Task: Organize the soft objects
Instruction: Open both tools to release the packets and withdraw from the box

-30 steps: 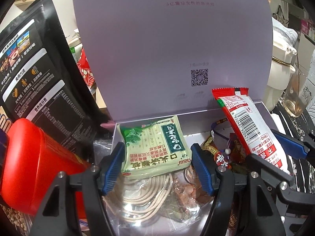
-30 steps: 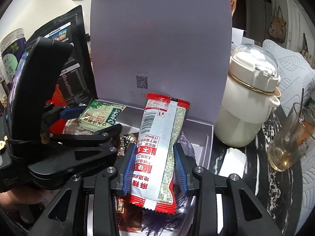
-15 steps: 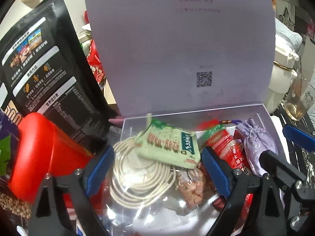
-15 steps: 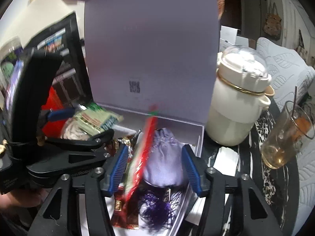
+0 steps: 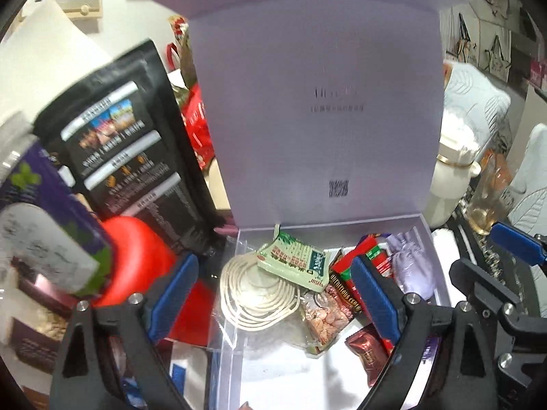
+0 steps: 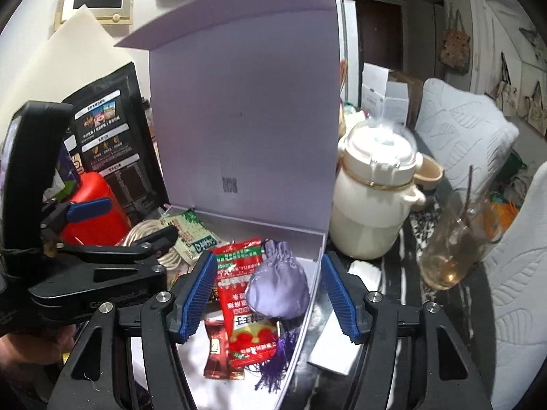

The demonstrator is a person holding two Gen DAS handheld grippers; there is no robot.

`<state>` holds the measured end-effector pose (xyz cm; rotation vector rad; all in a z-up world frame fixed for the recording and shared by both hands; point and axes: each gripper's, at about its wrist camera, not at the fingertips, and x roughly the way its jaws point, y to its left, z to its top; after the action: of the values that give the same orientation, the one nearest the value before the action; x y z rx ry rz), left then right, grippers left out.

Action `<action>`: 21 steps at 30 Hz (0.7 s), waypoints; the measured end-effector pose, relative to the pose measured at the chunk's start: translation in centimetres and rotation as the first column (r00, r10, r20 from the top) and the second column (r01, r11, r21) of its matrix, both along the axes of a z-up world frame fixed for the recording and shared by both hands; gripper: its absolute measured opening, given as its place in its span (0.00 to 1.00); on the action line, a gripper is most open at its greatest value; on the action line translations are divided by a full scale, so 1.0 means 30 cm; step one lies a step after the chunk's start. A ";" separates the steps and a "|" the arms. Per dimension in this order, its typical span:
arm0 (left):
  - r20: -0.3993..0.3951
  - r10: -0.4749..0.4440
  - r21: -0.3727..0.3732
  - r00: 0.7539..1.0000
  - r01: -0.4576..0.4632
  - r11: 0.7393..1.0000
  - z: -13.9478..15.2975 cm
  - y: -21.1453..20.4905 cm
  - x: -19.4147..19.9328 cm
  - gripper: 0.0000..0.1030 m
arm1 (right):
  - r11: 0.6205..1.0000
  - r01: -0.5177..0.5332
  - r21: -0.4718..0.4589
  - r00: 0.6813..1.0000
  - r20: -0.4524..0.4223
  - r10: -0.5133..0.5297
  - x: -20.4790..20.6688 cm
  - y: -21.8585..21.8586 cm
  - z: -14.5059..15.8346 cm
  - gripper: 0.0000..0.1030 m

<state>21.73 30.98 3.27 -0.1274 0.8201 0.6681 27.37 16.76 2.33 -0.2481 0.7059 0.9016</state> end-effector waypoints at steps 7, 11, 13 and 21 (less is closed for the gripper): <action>0.061 -0.008 0.045 0.998 0.005 0.999 0.147 -0.062 -0.079 0.89 | 0.999 0.002 0.036 0.998 0.057 -0.004 -0.057 -0.049 0.122 0.61; 0.108 -0.017 0.073 0.994 0.010 0.997 0.216 -0.096 -0.145 0.89 | 0.998 0.006 0.066 0.995 0.095 -0.012 -0.101 -0.091 0.201 0.61; 0.128 -0.025 0.089 0.992 0.013 0.996 0.257 -0.124 -0.182 0.89 | 0.997 0.011 0.081 0.993 0.117 -0.021 -0.131 -0.121 0.239 0.61; 0.216 -0.057 0.149 0.975 0.024 0.988 0.404 -0.242 -0.372 0.89 | 0.989 0.033 0.144 0.981 0.187 -0.060 -0.271 -0.247 0.369 0.66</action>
<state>10.56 23.72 15.40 -0.0504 0.5573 0.6601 19.24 9.36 13.41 -0.1890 0.4669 0.8657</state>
